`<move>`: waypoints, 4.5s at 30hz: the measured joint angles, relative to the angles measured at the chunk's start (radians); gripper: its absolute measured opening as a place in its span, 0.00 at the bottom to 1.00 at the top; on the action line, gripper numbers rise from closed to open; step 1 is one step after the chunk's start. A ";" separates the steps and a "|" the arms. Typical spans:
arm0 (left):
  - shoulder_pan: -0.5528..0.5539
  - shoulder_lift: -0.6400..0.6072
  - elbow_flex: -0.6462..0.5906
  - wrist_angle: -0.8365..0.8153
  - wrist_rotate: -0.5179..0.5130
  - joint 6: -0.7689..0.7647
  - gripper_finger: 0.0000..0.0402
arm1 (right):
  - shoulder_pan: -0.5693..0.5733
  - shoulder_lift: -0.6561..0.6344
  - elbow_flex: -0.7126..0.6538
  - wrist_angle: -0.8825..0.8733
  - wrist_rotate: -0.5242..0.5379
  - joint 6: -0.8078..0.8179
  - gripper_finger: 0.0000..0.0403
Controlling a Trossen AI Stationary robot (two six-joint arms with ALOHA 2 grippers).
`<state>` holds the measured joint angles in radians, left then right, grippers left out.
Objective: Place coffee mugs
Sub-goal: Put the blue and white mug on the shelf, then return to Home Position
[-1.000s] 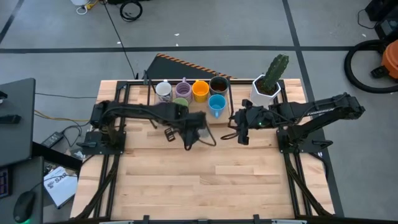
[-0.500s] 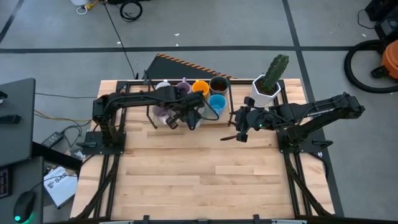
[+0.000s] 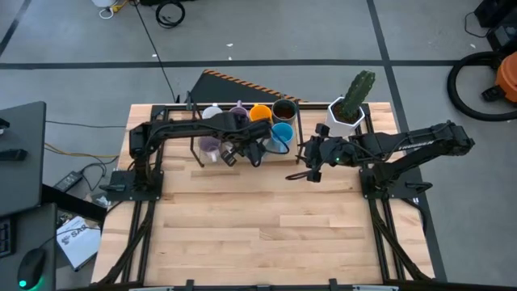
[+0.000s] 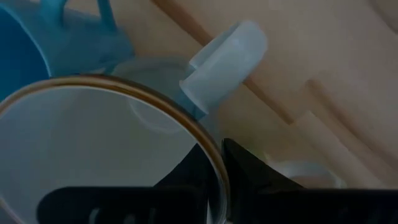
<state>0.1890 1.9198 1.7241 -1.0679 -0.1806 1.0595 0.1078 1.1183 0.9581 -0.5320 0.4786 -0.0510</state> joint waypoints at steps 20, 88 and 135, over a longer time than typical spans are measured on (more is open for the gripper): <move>0.020 0.027 0.003 0.032 -0.014 0.002 0.18 | 0.001 0.000 0.000 0.000 -0.008 -0.006 0.43; -0.036 -0.461 -0.379 0.222 0.159 -0.827 0.38 | 0.021 -0.354 -0.579 0.683 0.000 0.073 0.32; -0.193 -1.532 -1.551 1.373 0.071 -0.959 0.38 | 0.021 -0.881 -0.831 0.465 -0.025 0.382 0.32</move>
<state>-0.0044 0.3881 0.1735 0.3047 -0.1092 0.1001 0.1287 0.2373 0.1268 -0.0667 0.4532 0.3309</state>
